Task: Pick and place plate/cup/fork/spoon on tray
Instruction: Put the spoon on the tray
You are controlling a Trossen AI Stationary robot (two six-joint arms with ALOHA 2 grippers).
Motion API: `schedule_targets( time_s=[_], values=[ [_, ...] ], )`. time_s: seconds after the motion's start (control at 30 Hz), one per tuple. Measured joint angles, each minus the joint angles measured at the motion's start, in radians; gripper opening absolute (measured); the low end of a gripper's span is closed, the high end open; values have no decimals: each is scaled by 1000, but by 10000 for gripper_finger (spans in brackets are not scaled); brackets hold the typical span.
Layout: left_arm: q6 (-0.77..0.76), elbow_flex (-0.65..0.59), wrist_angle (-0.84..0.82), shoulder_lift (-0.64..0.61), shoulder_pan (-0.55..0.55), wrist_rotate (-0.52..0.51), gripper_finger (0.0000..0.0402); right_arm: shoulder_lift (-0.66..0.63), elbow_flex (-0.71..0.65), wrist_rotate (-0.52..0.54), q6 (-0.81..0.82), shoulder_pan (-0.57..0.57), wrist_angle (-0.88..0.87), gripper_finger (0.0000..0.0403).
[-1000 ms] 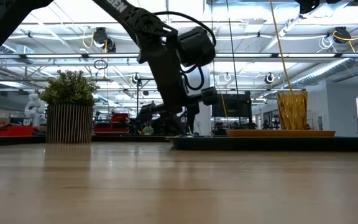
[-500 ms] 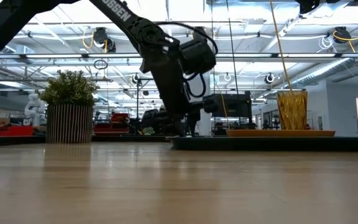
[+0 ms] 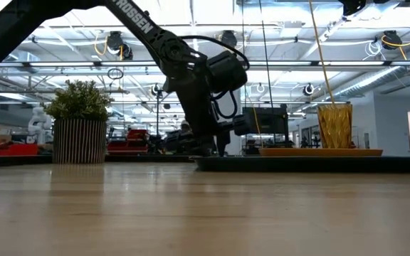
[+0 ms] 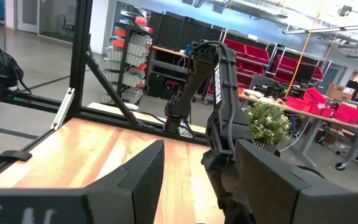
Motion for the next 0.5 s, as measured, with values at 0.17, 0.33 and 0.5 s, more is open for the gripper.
schedule_targets(
  time_s=[0.17, 0.33, 0.5],
  values=[
    [14, 0, 62, 1, 2, 0, 99, 0, 0, 0, -1, 0, 0, 192],
    [13, 0, 81, 1, 1, 0, 99, 0, 0, 0, -2, 0, 0, 192],
    [26, 0, 73, 1, 1, -5, 99, 0, 0, 0, -2, 0, -1, 192]
  ],
)
